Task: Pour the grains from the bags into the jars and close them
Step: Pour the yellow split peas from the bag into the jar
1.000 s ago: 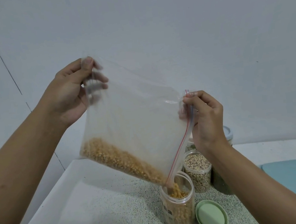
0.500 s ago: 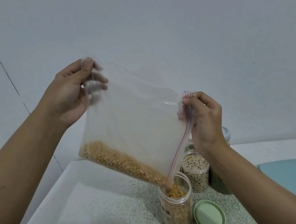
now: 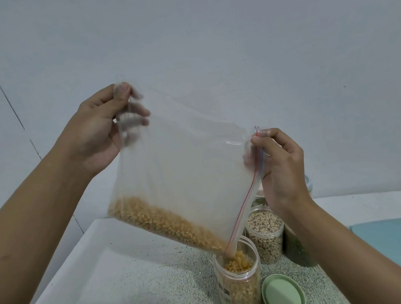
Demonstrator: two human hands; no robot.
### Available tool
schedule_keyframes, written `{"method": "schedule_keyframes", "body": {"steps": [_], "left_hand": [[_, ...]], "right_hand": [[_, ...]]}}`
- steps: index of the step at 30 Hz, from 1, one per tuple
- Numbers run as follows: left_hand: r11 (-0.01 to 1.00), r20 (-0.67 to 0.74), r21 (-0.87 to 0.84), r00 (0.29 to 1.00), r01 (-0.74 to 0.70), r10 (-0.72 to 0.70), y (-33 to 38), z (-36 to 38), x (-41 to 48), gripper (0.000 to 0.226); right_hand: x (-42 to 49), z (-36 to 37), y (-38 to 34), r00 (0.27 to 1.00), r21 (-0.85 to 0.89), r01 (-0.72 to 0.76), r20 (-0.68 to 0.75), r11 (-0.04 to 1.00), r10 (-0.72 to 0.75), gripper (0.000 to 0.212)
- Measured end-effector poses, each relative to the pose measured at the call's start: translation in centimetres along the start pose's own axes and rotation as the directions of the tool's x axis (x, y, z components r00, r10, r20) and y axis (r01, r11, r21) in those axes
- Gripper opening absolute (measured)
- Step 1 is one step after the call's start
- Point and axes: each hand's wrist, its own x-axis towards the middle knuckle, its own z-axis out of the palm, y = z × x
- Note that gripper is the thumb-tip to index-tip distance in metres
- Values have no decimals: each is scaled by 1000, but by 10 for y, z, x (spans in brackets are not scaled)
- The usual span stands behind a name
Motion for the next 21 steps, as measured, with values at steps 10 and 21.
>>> {"method": "schedule_keyframes", "body": {"steps": [10,21], "left_hand": [[1000,3,3,1000,-9,9,3,2,3,24],[1000,3,-11,1000,7,-7,1,2,3,24]], "right_hand": [[1,0,-2,1000,-3,2,10,1000,-2,34],[0,1,-3,1000,8,-15,4,1000,15,29]]}}
